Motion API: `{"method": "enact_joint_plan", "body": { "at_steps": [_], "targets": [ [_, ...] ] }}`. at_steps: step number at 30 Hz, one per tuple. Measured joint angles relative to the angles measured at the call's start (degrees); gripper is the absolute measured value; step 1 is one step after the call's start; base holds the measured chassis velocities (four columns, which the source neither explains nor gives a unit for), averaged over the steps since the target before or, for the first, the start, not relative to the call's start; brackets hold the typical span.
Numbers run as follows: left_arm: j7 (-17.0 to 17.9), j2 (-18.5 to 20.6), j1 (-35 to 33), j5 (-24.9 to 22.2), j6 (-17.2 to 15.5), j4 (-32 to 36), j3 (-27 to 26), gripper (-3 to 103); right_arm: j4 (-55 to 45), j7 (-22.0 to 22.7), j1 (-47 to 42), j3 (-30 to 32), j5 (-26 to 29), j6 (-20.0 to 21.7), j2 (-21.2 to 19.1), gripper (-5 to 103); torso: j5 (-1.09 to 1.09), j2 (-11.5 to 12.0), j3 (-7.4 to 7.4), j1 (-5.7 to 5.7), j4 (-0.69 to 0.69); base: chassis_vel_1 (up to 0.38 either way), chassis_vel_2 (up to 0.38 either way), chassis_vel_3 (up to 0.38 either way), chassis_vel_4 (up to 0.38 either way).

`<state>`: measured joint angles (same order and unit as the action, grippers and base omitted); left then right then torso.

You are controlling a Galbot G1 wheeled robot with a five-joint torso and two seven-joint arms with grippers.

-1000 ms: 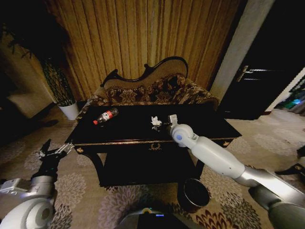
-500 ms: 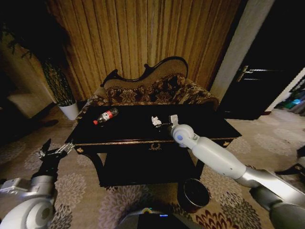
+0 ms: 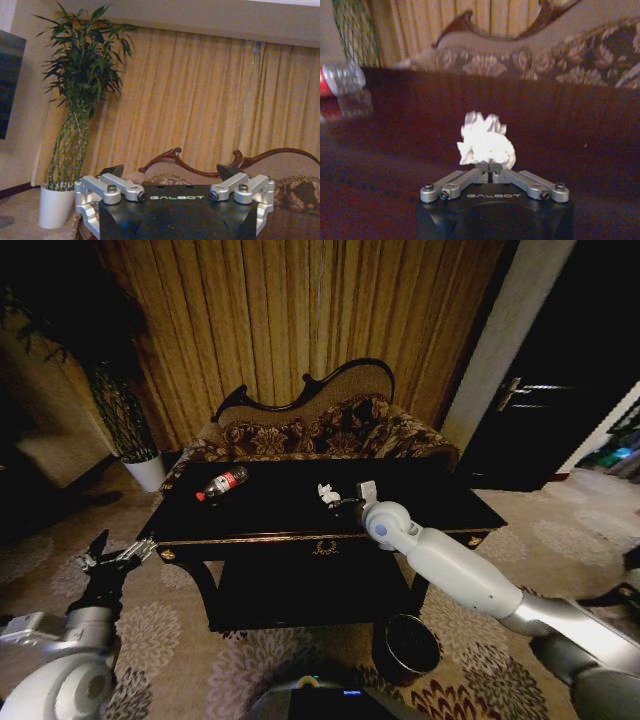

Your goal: Move to the front of the table and place the trash on the table into the trash bin.

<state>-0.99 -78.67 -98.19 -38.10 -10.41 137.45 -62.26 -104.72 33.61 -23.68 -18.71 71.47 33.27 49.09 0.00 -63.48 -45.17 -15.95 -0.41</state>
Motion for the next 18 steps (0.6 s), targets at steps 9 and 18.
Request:
{"method": "enact_joint_plan", "body": {
  "at_steps": [9,18],
  "targets": [
    [-0.26,1.12,0.38,-0.87,0.01,-1.06,0.03,100,-2.02,-6.77,-8.17,11.6,-7.31,-12.01,-3.27,0,0.0,0.0,0.0,0.0,0.0,0.0,0.0,0.0,0.0],
    [-0.98,3.5,0.87,-2.91,0.4,-2.36,-0.48,100,-1.21,-13.05,-23.96,27.63,-17.5,-18.18,-9.11,0,-0.02,0.0,0.0,0.0,-0.02,0.0,0.0,0.0,0.0]
  ]
}}
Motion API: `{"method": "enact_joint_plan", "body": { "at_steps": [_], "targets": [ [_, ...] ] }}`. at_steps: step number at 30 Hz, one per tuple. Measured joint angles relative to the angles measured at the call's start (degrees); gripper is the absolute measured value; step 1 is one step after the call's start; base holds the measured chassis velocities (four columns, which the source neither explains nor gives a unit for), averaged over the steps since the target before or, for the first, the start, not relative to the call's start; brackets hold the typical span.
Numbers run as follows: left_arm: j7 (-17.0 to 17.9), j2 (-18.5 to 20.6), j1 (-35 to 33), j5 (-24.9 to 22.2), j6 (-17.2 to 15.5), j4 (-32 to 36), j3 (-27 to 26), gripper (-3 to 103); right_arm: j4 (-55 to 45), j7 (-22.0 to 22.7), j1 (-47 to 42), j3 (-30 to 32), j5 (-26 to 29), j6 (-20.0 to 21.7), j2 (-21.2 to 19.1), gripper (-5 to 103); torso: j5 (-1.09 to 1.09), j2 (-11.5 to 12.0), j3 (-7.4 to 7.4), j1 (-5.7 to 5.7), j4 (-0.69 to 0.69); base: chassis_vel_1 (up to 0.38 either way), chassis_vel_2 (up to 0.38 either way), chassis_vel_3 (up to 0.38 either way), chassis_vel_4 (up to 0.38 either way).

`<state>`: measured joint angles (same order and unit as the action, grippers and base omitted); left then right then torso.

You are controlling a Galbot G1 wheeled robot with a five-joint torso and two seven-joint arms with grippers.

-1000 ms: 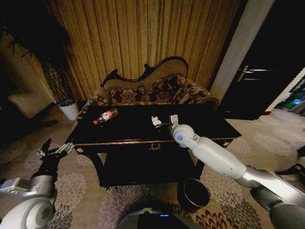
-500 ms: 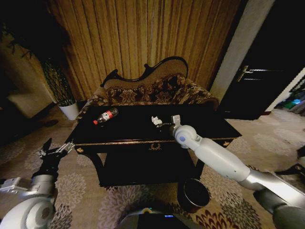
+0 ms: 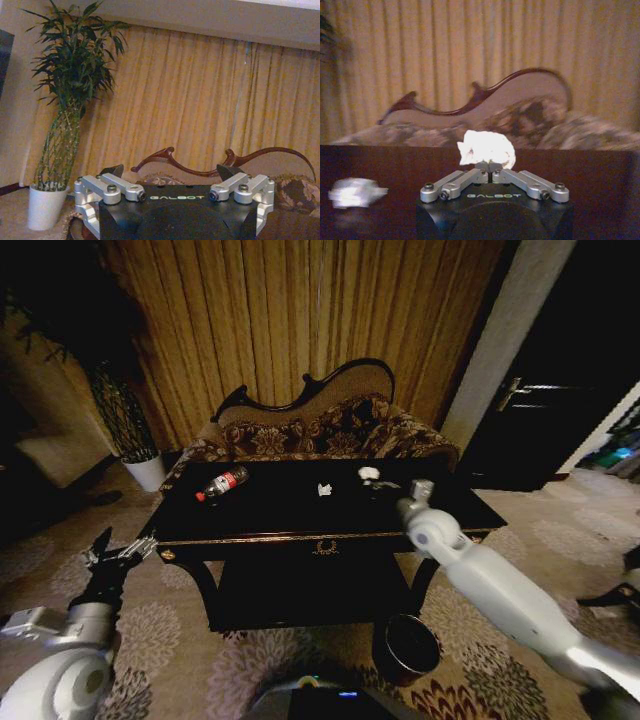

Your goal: Move to the front of the table and place the trash on the table into the trash bin.

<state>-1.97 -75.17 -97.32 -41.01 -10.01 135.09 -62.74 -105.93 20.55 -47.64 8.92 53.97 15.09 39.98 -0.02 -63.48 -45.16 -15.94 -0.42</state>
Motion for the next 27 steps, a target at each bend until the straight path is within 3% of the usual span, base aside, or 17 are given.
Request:
{"method": "enact_joint_plan", "body": {
  "at_steps": [8,11,16,27],
  "targets": [
    [-0.25,2.59,1.02,-1.29,-0.13,-1.43,-0.04,100,-2.83,-2.11,-10.61,10.69,-2.44,-1.55,-0.98,0,0.03,0.0,0.0,0.0,0.03,0.0,0.0,0.0,0.0],
    [-0.27,4.85,1.9,-2.24,-0.64,-2.22,-0.02,100,-6.06,-2.28,-19.15,17.84,-3.34,-1.55,0.24,0,0.02,0.0,0.0,0.0,0.0,0.0,0.0,0.0,0.0],
    [-0.28,6.15,2.34,-2.88,-1.0,-2.61,0.21,100,-9.01,-2.49,-26.24,24.98,-5.17,-1.5,2.49,0,0.04,0.0,0.01,0.0,0.01,0.0,0.0,0.0,0.0],
    [-0.75,6.6,1.94,-2.92,-1.14,-2.69,0.67,100,-12.96,-2.57,-33.17,31.86,-5.95,-1.21,5.55,0,0.03,0.0,0.0,0.0,0.02,0.0,0.0,0.0,0.0]
  ]
}}
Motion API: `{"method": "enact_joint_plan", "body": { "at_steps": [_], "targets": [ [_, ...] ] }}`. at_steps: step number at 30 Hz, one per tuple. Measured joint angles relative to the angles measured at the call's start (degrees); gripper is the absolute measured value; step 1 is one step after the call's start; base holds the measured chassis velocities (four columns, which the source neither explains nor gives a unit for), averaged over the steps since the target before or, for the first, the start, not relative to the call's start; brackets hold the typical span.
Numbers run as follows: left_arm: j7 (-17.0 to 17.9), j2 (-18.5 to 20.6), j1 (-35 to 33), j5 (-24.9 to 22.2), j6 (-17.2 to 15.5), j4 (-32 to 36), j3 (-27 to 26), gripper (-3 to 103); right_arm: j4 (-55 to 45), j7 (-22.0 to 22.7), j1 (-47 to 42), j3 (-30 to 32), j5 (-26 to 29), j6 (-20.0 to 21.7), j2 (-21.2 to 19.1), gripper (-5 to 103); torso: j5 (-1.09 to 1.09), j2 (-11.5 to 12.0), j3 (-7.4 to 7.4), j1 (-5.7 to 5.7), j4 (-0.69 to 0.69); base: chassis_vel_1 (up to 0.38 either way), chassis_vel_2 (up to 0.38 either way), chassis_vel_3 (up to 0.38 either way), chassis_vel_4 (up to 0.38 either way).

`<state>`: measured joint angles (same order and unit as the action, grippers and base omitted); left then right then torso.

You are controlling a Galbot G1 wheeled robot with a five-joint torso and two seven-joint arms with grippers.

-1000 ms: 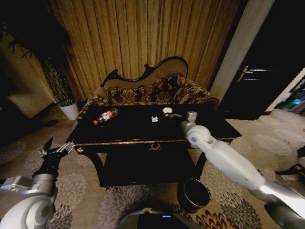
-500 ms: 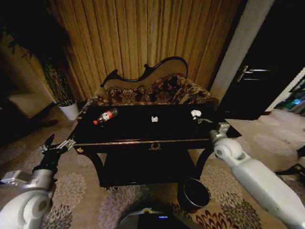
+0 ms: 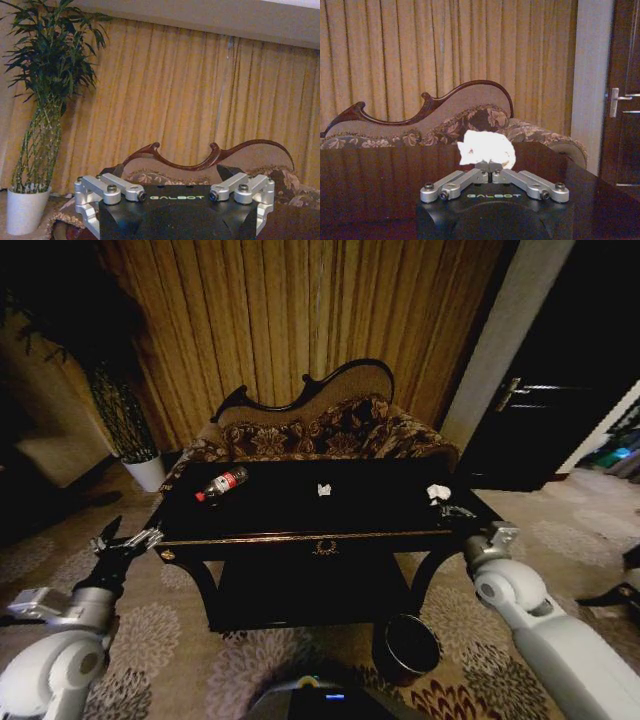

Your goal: Move to the front of the table and place the trash on the table into the trash bin.

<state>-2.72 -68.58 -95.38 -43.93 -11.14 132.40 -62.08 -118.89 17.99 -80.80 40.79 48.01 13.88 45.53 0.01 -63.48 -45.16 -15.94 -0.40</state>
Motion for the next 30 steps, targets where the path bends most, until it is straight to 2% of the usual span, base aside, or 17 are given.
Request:
{"method": "enact_joint_plan", "body": {
  "at_steps": [8,20,25,30],
  "targets": [
    [-0.09,-0.1,-0.55,0.01,0.0,0.08,-0.13,100,-0.98,0.12,-1.52,0.81,0.2,0.13,1.03,0,0.0,0.01,0.0,0.0,0.0,0.044,-0.051,-0.05,0.049],
    [-0.12,-0.57,-0.58,0.2,0.01,0.15,-0.04,100,-0.45,0.15,-1.9,0.41,-0.18,-0.01,2.04,0,0.01,0.0,0.0,0.01,-0.01,0.143,-0.135,-0.143,0.146],
    [-0.12,-0.68,-0.55,0.23,0.02,0.17,-0.19,100,1.35,-1.17,-1.62,-1.47,-2.28,-1.77,3.17,0,0.0,-0.01,0.0,0.01,-0.01,0.137,-0.129,-0.125,0.132],
    [-0.13,-0.89,-0.87,0.26,0.16,0.18,-0.55,100,5.13,-2.91,-0.73,-5.68,-5.49,-2.41,6.18,0,0.0,-0.02,0.01,0.02,0.0,0.035,-0.044,-0.01,0.032]
  ]
}}
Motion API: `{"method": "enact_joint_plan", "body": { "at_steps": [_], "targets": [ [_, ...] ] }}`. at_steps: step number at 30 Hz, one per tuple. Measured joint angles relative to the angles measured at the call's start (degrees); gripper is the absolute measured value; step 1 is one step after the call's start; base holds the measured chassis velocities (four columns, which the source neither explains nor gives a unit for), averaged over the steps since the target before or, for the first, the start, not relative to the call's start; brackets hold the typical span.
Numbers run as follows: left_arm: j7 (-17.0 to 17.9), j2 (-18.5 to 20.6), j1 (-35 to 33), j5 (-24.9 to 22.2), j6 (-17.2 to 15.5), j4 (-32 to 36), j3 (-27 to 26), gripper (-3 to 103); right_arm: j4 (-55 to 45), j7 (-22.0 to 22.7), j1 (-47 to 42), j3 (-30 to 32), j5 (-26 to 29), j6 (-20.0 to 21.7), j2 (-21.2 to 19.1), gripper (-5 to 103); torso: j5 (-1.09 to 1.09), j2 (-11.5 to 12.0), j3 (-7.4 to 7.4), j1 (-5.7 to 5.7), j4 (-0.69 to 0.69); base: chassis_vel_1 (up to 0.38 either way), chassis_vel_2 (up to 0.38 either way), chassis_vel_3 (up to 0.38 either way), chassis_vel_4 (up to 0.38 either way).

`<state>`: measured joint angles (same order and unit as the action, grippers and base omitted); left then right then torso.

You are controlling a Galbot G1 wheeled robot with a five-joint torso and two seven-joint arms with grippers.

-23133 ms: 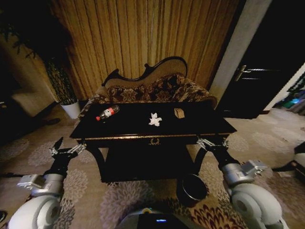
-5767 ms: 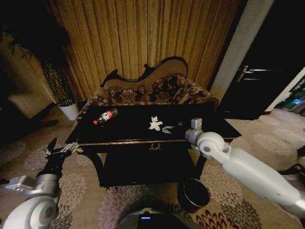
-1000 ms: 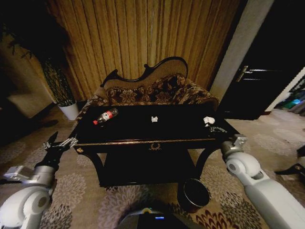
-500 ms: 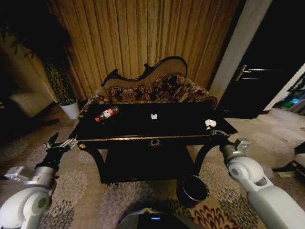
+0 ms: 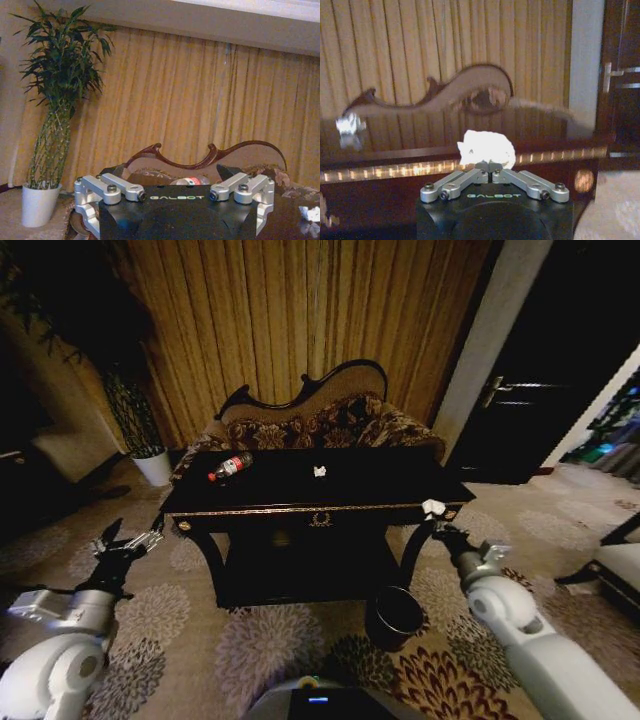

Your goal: Move to the front of the table and place the trash on the table into the trash bin.

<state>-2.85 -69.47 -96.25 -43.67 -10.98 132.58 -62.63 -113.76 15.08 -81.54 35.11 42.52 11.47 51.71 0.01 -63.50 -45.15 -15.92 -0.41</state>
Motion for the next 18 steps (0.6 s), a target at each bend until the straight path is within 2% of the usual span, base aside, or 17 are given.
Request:
{"method": "enact_joint_plan", "body": {
  "at_steps": [4,8,11,18],
  "targets": [
    [0.0,0.0,-0.09,0.0,0.04,0.12,-0.19,100,2.83,-0.41,0.31,-2.2,-1.9,-0.33,1.64,0,-0.01,0.02,-0.02,-0.02,0.0,0.0,0.0,0.0,0.0],
    [0.01,-0.04,0.02,-0.06,0.07,0.57,-0.51,100,9.96,-1.77,1.07,-6.39,-6.52,-1.9,5.4,0,0.0,0.03,-0.02,-0.04,-0.01,0.0,0.0,0.0,0.0],
    [0.01,-0.08,0.01,-0.07,0.07,0.74,-0.59,100,11.64,-2.01,1.47,-7.01,-6.99,-1.97,6.09,0,-0.01,0.03,-0.02,-0.03,-0.01,0.0,0.0,0.0,0.0],
    [0.02,-0.5,-0.07,-0.09,0.07,1.14,-0.47,100,22.62,-3.51,5.87,-9.07,-10.26,-1.99,9.48,0,0.0,0.03,-0.01,-0.03,0.0,0.0,0.0,0.0,0.0]
  ]
}}
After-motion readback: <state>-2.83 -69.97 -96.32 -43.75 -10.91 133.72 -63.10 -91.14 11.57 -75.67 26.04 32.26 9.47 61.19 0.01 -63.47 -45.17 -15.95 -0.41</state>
